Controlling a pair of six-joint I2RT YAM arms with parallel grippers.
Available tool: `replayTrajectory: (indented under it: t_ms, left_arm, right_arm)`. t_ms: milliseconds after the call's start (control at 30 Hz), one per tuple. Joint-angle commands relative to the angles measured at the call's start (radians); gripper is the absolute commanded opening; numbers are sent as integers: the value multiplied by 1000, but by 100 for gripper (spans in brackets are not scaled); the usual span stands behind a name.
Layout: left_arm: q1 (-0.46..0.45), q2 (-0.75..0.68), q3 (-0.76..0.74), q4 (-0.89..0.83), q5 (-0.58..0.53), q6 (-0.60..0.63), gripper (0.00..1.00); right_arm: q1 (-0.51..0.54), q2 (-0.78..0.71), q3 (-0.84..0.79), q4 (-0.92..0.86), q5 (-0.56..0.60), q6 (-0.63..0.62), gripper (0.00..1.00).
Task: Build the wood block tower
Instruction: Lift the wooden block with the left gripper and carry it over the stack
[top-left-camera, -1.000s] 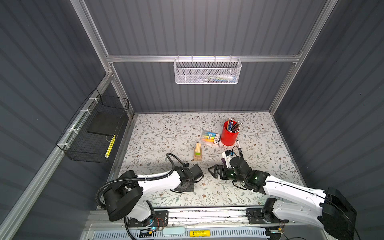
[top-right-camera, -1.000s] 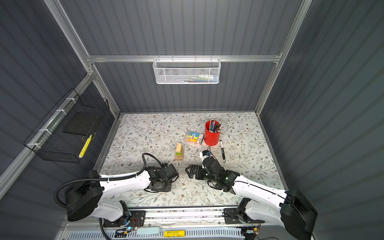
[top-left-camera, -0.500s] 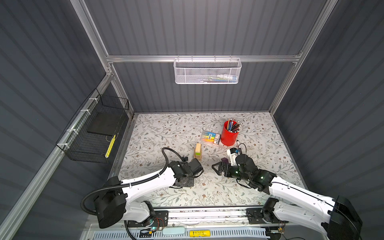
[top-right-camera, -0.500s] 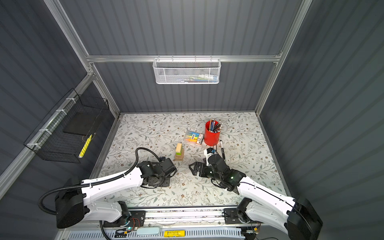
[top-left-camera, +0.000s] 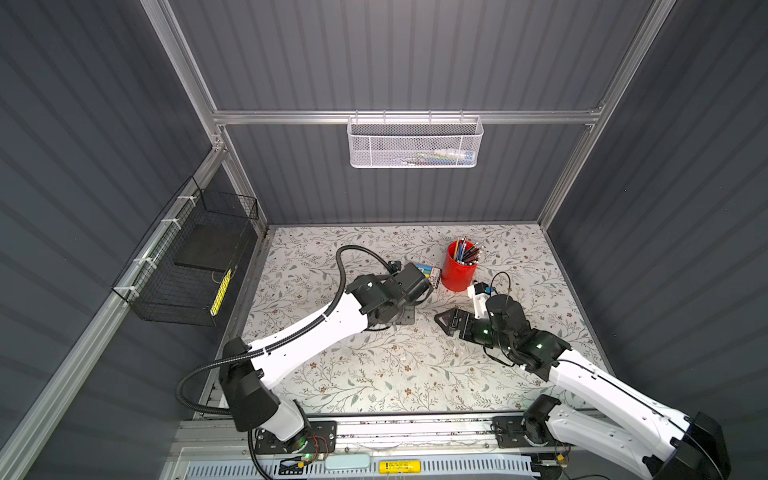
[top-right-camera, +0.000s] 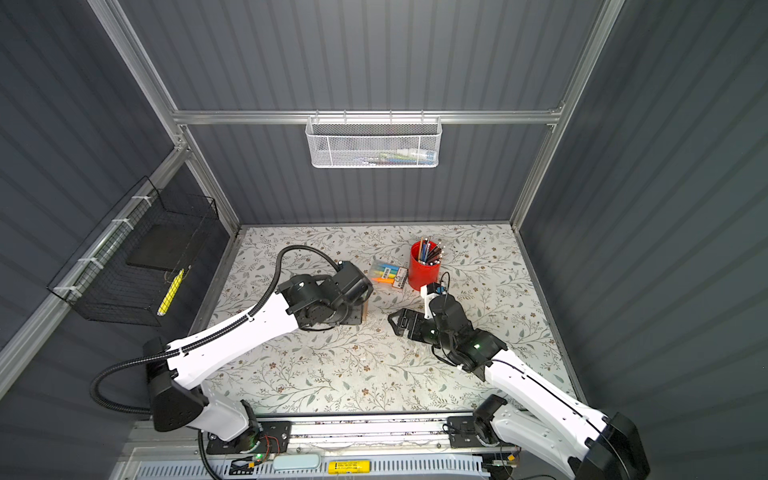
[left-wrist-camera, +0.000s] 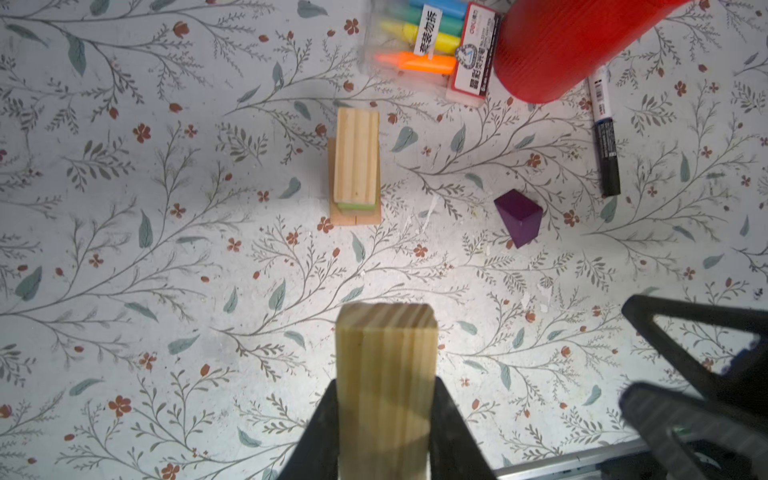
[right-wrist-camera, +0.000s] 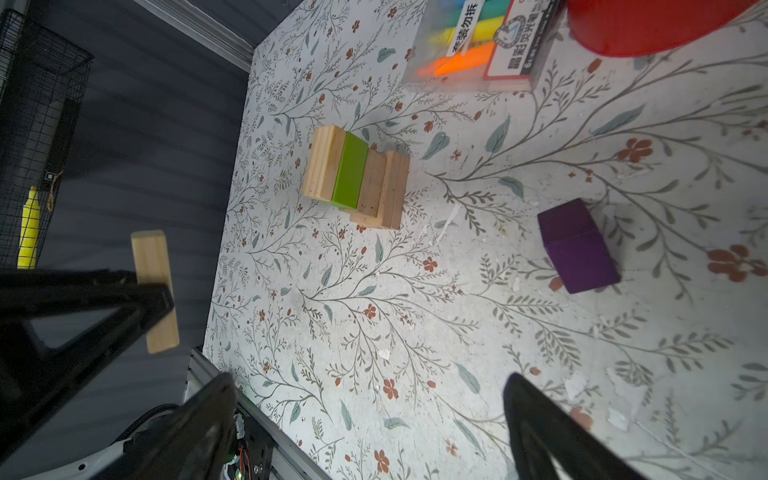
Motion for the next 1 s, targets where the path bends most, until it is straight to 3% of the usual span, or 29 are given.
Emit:
replayTrajectory:
  t_ms: [0,167,467,967]
  left_arm:
    - [71,73,74,-11,32,96,18]
    - [140,216,200,-36,61,149,17]
    - [172,382,328,-65,92,194,17]
    - [191,442,334,-97,76,194,17]
  right_arm:
    - [-16,0,27,-37,-15,-14,99]
    - [-29,10,26,-30,-26,-3,99]
    - [-37,16,22,-32,-30,2,99]
    - [-41,5,5,-27,-31,8,99]
